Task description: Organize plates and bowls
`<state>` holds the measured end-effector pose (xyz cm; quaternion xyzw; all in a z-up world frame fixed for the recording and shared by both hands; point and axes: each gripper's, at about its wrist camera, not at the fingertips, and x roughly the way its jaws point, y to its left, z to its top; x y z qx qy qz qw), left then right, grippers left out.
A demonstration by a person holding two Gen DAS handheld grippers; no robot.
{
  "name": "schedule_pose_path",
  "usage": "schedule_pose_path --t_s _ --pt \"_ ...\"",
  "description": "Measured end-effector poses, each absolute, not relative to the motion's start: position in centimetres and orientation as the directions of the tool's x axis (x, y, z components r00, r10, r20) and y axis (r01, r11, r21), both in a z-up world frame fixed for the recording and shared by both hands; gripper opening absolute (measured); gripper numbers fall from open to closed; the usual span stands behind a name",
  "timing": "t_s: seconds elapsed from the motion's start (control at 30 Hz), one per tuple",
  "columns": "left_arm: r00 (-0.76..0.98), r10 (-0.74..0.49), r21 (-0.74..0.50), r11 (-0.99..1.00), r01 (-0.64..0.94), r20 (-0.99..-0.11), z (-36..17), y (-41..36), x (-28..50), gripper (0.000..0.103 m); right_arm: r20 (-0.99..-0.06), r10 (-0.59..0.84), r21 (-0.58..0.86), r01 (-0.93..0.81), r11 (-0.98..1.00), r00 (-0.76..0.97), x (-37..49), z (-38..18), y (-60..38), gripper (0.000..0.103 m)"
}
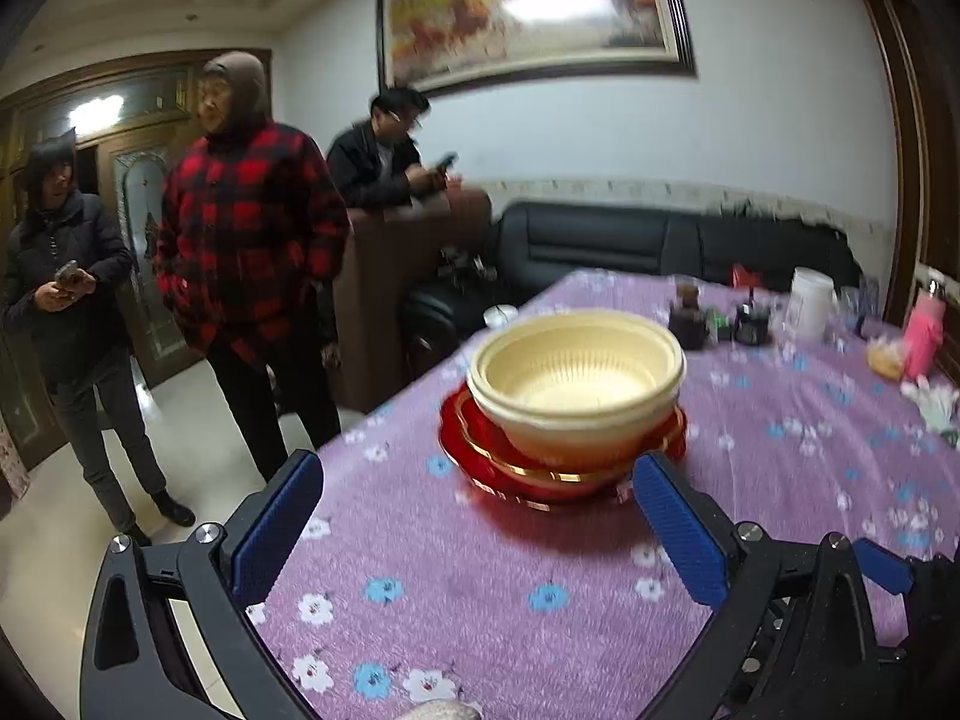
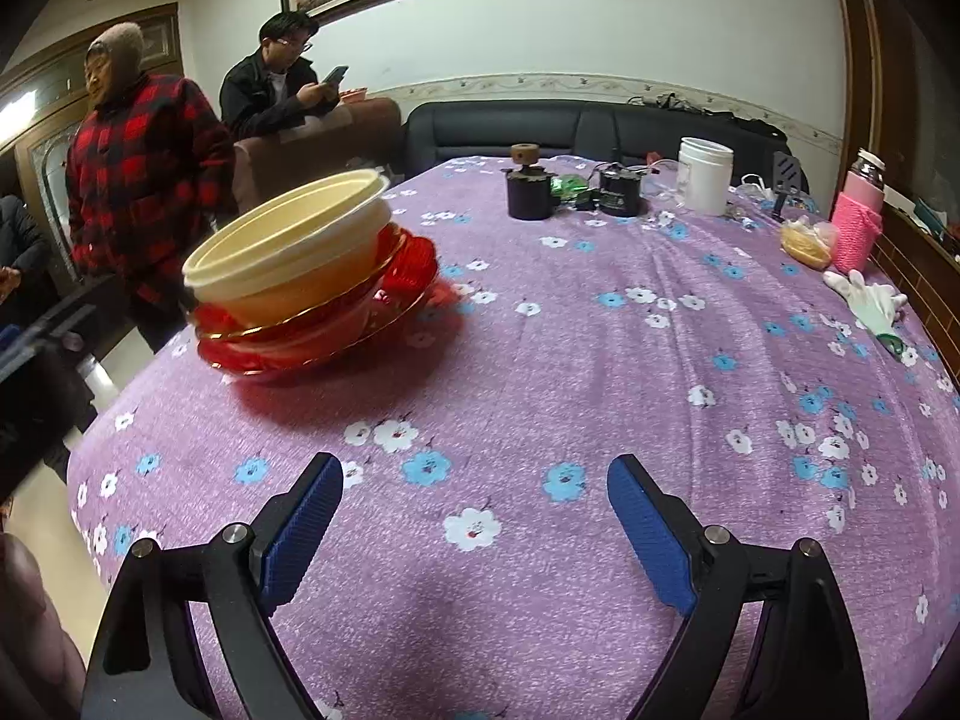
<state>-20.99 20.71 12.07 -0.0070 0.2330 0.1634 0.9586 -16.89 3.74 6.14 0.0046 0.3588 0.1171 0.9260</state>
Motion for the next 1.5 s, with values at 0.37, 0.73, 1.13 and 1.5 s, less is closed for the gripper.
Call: schedule_pose_path --t_s 0.37,0.73,1.13,1.5 --pt "0.779 0.165 -0.023 0.974 -0.224 -0.605 10.0 21.2 -18.5 0.103 -0.664 0.247 0.048 -0.289 0.956 0.706 -17.5 6.0 5.9 0.093" --pt "0.750 0.141 -0.050 0.973 -0.226 -0.646 9.2 21.5 -17.8 0.103 -0.679 0.248 0.041 -0.301 0.953 0.691 -17.3 5.6 6.6 0.093" --pt "0.736 0.143 -0.046 0.972 -0.230 -0.662 8.7 21.9 -17.2 0.103 -0.691 0.254 0.034 -0.322 0.946 0.676 -17.3 5.1 7.3 0.093" --pt "0.712 0.177 -0.034 0.962 -0.271 -0.679 9.4 23.2 -15.8 0.103 -0.683 0.264 0.045 -0.322 0.946 0.681 -17.2 5.4 6.8 0.093"
